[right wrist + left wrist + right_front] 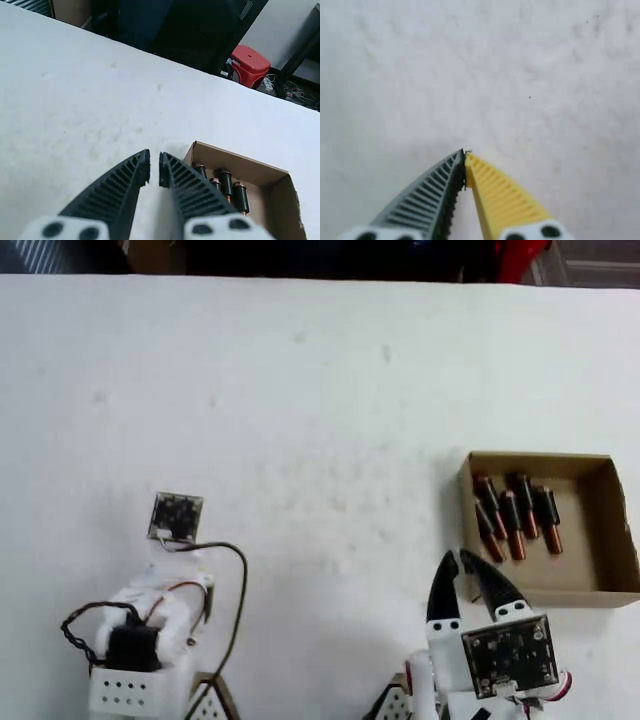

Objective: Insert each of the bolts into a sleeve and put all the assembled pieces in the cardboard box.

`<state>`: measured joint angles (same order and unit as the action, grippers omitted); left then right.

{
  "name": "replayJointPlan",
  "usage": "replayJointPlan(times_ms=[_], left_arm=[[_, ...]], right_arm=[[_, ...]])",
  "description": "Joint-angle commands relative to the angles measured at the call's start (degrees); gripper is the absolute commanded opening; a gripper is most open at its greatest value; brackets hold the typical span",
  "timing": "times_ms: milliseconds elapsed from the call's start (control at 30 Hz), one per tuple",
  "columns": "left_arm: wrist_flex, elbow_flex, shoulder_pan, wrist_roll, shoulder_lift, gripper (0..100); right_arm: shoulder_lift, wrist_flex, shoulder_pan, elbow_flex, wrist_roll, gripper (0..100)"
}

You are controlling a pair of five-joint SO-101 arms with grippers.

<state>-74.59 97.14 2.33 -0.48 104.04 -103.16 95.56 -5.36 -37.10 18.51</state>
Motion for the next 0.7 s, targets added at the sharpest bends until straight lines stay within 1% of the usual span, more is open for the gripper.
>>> replayJointPlan(times_ms=[0,133,233,333,467,567,667], left_arm=[[1.05,-0.09,0.4,0.79,0.48,2],[1.05,-0.09,0.4,0.79,0.48,2],[1.05,-0.09,0.48,1.05,0.48,2],[1.05,-0.09,2.77,0.88,0.48,2],[1.05,-0.09,3.3,0.88,0.48,2],[1.05,-0.09,3.3,0.88,0.48,2],[1.05,-0.09,3.21,0.88,0.48,2]], right_arm=[[-0.04,-1.45,0.31,-0.18,0.09,1.9],[-0.04,-6.55,0.4,-3.78,0.09,1.9],[-0.04,-13.67,0.4,-11.25,0.09,1.7],[-0.04,-20.97,0.48,-20.04,0.09,1.6],[-0.04,-29.93,3.56,-29.89,0.09,1.6],[-0.04,-33.36,4.53,-36.13,-0.09,1.6],[-0.04,-33.71,4.53,-41.05,-0.35,1.6]])
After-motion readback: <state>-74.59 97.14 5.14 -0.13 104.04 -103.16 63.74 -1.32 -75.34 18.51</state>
